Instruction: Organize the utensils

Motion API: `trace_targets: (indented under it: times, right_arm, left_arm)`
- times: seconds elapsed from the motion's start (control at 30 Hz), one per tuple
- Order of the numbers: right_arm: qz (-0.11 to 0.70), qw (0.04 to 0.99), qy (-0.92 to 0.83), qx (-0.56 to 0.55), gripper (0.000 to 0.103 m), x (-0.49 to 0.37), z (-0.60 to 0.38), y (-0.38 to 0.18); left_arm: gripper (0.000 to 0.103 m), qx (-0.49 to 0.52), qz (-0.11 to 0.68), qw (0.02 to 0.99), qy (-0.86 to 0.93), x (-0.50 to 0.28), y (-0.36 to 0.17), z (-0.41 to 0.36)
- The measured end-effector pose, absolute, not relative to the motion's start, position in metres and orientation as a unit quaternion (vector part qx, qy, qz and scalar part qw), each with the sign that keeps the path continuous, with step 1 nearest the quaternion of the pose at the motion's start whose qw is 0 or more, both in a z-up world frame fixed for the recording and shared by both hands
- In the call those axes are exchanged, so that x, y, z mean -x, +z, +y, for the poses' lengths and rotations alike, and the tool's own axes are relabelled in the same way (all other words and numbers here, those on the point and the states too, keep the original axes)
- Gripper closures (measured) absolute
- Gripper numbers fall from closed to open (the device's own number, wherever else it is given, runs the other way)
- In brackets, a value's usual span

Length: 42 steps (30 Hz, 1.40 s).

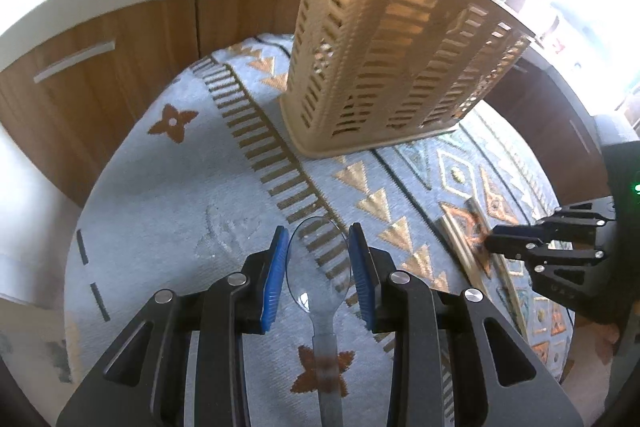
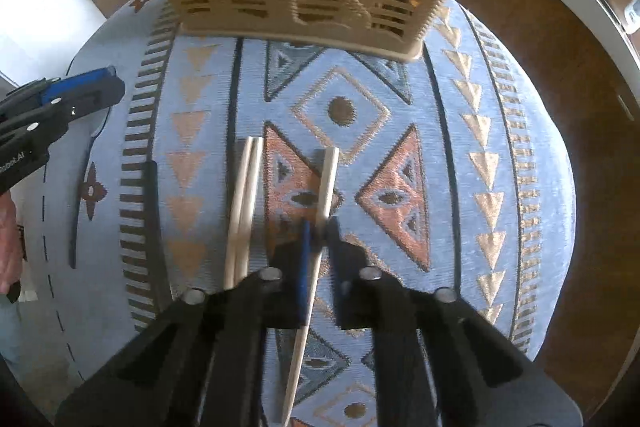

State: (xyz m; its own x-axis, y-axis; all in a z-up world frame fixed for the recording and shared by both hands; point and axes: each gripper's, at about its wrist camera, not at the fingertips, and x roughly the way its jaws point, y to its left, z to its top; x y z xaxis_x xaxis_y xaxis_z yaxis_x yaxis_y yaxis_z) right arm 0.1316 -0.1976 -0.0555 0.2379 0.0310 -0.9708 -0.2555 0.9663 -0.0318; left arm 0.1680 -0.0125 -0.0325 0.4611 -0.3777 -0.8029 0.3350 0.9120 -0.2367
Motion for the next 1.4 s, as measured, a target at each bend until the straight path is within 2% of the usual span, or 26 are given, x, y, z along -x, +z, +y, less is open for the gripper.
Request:
trace_targets:
  times: [0.1,0.23,0.37,0.53,0.93,1.13,1.4]
  right_arm:
    - [0.602,0.789,0.103,0.065,0.099,-0.128,-0.206,-0.05]
    - [0.551,0.823,0.122,0.063,0.099,-0.107,-0.221,-0.024]
    - [0.461,0.872,0.16,0.035,0.099,-0.069,-0.237,0.009]
    - [0.381,0.907,0.182,0.015,0.099,-0.032,-0.241,0.032]
    - [0.177,0.973,0.14,-0.039,0.099,-0.038,-0.244,0.135]
    - [0.102,0.987,0.104,-0.068,0.099,-0.078,-0.251,0.174]
    - [0.062,0.991,0.078,-0.084,0.099,-0.137,-0.261,0.179]
  left_arm:
    - [0.074,0.036,0.452,0.863,-0.222,-0.159,-0.024,-0.009]
    - [0.074,0.051,0.395,0.882,-0.251,-0.137,-0.004,-0.004]
    - [0.074,0.078,0.304,0.897,-0.31,-0.102,0.024,0.001]
    - [0.074,0.084,0.239,0.913,-0.32,-0.076,0.054,-0.005]
    - [0.074,0.091,0.092,0.937,-0.324,-0.066,0.163,-0.012]
    - [0.074,0.097,0.058,0.942,-0.316,-0.095,0.194,-0.025]
    - [0.074,0.108,0.072,0.944,-0.304,-0.152,0.183,-0.039]
